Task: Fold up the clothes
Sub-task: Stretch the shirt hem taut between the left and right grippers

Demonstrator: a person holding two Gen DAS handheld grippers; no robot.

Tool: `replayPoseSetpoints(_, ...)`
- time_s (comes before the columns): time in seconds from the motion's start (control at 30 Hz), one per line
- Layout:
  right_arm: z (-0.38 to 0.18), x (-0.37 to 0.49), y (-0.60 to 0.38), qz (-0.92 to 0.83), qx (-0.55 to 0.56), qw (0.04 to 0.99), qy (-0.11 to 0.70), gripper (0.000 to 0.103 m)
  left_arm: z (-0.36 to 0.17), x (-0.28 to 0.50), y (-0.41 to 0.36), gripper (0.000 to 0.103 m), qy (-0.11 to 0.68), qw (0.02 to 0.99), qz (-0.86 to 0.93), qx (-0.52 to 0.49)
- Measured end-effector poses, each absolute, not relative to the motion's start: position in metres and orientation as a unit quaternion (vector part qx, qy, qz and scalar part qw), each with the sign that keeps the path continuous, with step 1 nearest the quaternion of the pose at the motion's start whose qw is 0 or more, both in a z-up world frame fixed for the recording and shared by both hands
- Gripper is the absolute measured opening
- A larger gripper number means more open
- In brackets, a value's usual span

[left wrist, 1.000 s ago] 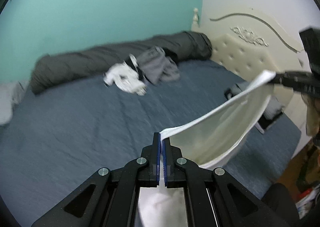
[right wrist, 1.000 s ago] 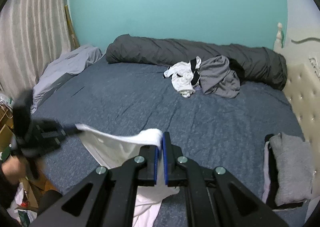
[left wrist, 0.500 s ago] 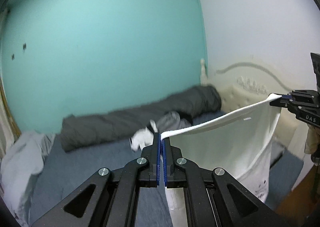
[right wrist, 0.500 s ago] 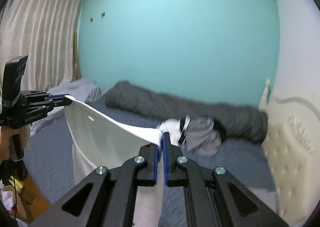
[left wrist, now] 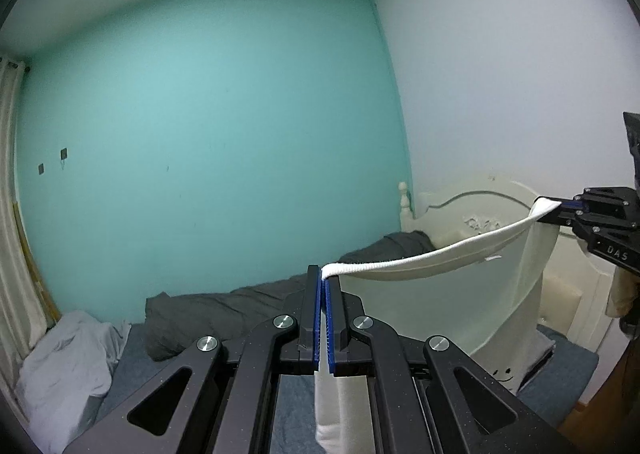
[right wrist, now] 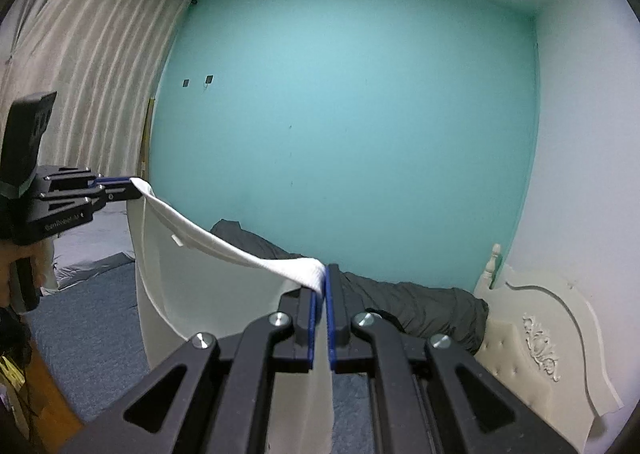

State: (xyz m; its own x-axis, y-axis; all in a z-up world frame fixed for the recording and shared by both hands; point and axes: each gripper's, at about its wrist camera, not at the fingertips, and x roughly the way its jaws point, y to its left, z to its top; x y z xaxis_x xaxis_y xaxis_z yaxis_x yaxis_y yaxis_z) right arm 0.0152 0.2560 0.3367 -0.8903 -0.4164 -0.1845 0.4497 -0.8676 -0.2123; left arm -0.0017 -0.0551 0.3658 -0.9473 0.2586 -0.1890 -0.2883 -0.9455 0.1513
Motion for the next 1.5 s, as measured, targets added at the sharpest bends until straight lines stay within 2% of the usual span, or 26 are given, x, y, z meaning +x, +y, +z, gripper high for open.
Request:
replayPoseSetpoints(0.43, 0.363, 0.048, 0.256, -0.965, 0.042, 0.229, 0.124, 0.004, 0.383, 0.028, -0.059, 0.001, 0.089, 0.128, 0.985, -0.069)
replayPoseSetpoints(0.73, 0.346, 0.026, 0.247, -0.962, 0.079, 0.230, 0.120, 0.004, 0.354, 0.004, -0.060, 0.001, 0.084, 0.136, 0.982, -0.105)
replayPoseSetpoints(0.97, 0.284, -0.044, 0.225, -0.954, 0.152, 0.227, 0.122, 0.004, 0.276, -0.054, -0.060, 0.001, 0.070, 0.138, 0.974, -0.168)
replayPoseSetpoints(1.2, 0.177, -0.148, 0.195, -0.938, 0.236, 0.226, 0.116, 0.004, 0.173, -0.153, -0.059, 0.001, 0.055, 0.131, 0.958, -0.247)
replayPoseSetpoints(1.5, 0.040, -0.296, 0.164, -0.912, 0.321, 0.227, 0.119, 0.004, 0.016, -0.304, -0.073, 0.001, 0.029, 0.117, 0.932, -0.342)
